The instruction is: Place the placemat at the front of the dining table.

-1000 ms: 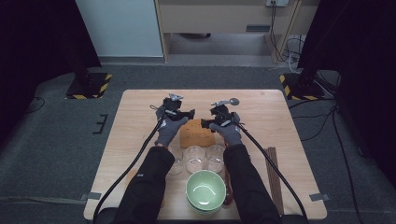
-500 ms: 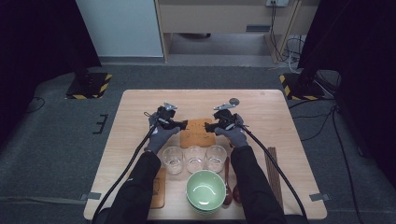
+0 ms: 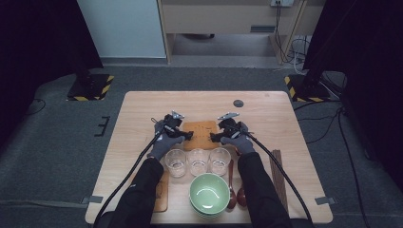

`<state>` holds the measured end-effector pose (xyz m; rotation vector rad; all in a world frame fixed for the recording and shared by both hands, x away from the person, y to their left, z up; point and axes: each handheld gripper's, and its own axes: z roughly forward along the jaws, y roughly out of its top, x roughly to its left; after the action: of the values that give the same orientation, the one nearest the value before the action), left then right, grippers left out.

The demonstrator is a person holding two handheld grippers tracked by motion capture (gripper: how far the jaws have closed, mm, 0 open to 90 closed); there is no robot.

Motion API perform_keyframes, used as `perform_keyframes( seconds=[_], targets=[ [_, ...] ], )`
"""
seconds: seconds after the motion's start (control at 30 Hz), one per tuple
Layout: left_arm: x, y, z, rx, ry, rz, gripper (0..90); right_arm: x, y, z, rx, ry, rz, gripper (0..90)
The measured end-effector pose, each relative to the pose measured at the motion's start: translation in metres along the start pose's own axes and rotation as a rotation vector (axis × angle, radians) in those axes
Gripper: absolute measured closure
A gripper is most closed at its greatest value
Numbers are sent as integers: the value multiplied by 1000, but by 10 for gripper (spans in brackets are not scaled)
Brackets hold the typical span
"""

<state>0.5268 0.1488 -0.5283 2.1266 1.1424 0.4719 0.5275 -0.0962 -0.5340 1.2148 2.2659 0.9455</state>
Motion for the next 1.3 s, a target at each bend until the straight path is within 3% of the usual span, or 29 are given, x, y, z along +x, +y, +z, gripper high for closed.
perform_keyframes(
  seconds=[0.3, 0.7, 0.83, 1.3],
  targets=[
    [0, -3, 2, 31, -6, 18, 80, 1, -4, 2, 9, 9, -10, 66],
    [3, -6, 1, 38, -14, 33, 61, 0, -6, 3, 15, 12, -1, 65],
    [5, -8, 1, 37, -29, 16, 60, 0, -6, 3, 14, 12, -1, 63],
    [7, -2, 7, 32, 5, 32, 30, -1, -7, 6, -2, -3, 20, 44]
  ],
)
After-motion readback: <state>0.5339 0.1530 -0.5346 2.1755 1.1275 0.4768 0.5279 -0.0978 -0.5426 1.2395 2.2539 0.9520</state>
